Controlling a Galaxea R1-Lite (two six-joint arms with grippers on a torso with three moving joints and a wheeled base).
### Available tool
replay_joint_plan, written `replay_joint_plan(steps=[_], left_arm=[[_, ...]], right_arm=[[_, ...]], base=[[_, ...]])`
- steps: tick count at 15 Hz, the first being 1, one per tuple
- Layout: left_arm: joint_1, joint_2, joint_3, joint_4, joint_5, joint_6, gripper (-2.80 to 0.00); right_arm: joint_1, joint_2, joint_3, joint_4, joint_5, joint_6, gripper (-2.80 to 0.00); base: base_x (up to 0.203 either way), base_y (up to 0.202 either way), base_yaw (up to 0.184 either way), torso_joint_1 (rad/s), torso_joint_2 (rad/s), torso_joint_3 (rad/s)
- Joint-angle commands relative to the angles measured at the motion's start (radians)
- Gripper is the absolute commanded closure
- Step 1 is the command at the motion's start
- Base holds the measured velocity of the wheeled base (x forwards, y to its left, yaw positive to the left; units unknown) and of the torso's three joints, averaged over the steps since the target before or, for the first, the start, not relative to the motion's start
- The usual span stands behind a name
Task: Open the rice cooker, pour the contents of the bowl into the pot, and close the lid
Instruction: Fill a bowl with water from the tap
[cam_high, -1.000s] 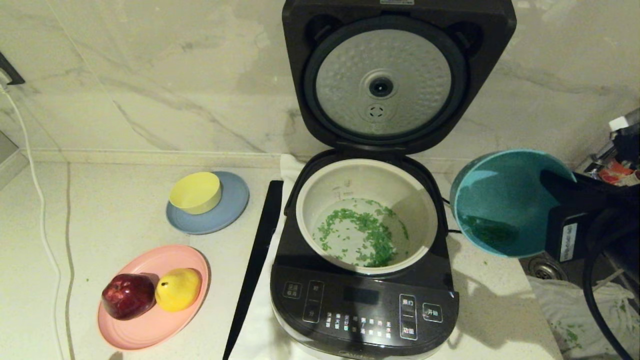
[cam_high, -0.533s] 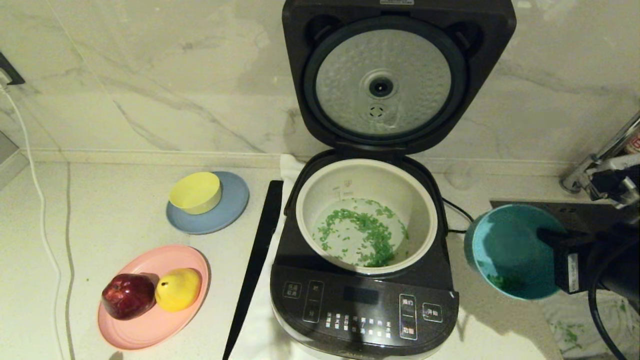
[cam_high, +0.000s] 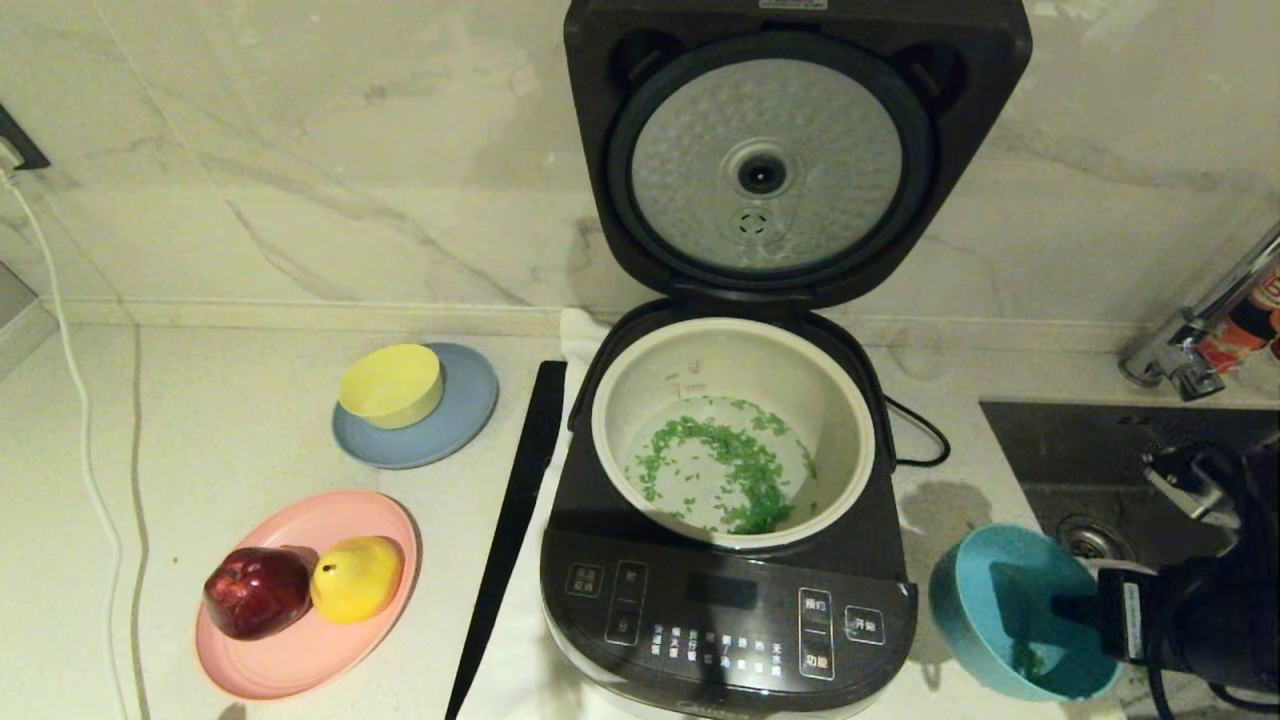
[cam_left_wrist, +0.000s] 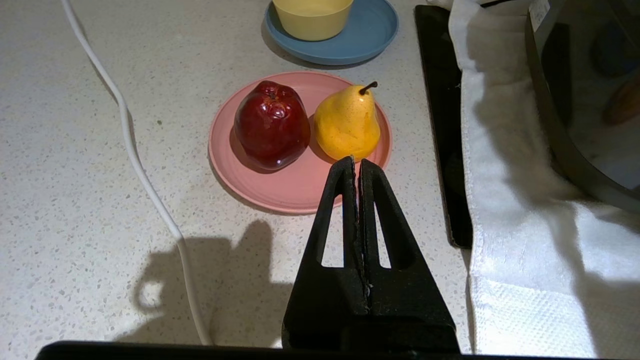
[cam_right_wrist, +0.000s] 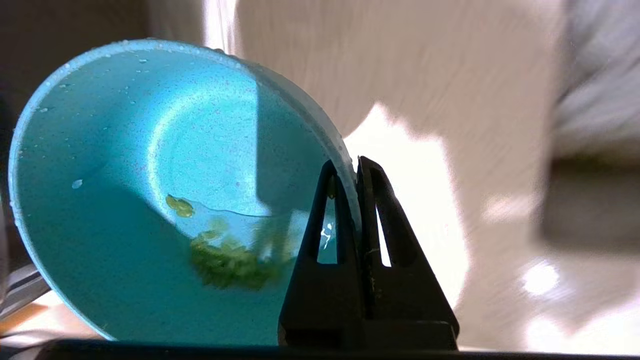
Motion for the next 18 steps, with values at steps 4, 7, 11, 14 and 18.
replay_joint_plan(steps=[4, 7, 11, 14, 18], left_arm=[[0.0, 0.0, 0.003, -0.001, 0.001, 0.001, 0.0], [0.0, 0.0, 0.003, -0.001, 0.001, -0.001, 0.0], [0.0, 0.0, 0.003, -0.001, 0.001, -0.001, 0.0], [0.0, -0.001, 0.003, -0.001, 0.001, 0.0, 0.0], [0.0, -0.001, 0.003, -0.001, 0.001, -0.001, 0.0]], right_arm=[[-0.167, 0.117, 0.042, -0.094, 0.043, 0.039, 0.0], [-0.401, 0.153, 0.025, -0.111, 0.044, 0.026, 0.0], [-0.753, 0.236, -0.019, -0.164, 0.067, 0.003, 0.0], [-0.971, 0.389, -0.041, -0.29, 0.086, 0.0, 0.0], [-1.174, 0.587, -0.149, -0.381, 0.127, 0.002, 0.0]], base=[[0.0, 0.0, 0.0, 0.0, 0.0, 0.0], [0.0, 0.0, 0.0, 0.0, 0.0, 0.0], [0.0, 0.0, 0.0, 0.0, 0.0, 0.0], [0.0, 0.0, 0.0, 0.0, 0.0, 0.0], [0.0, 0.0, 0.0, 0.0, 0.0, 0.0]])
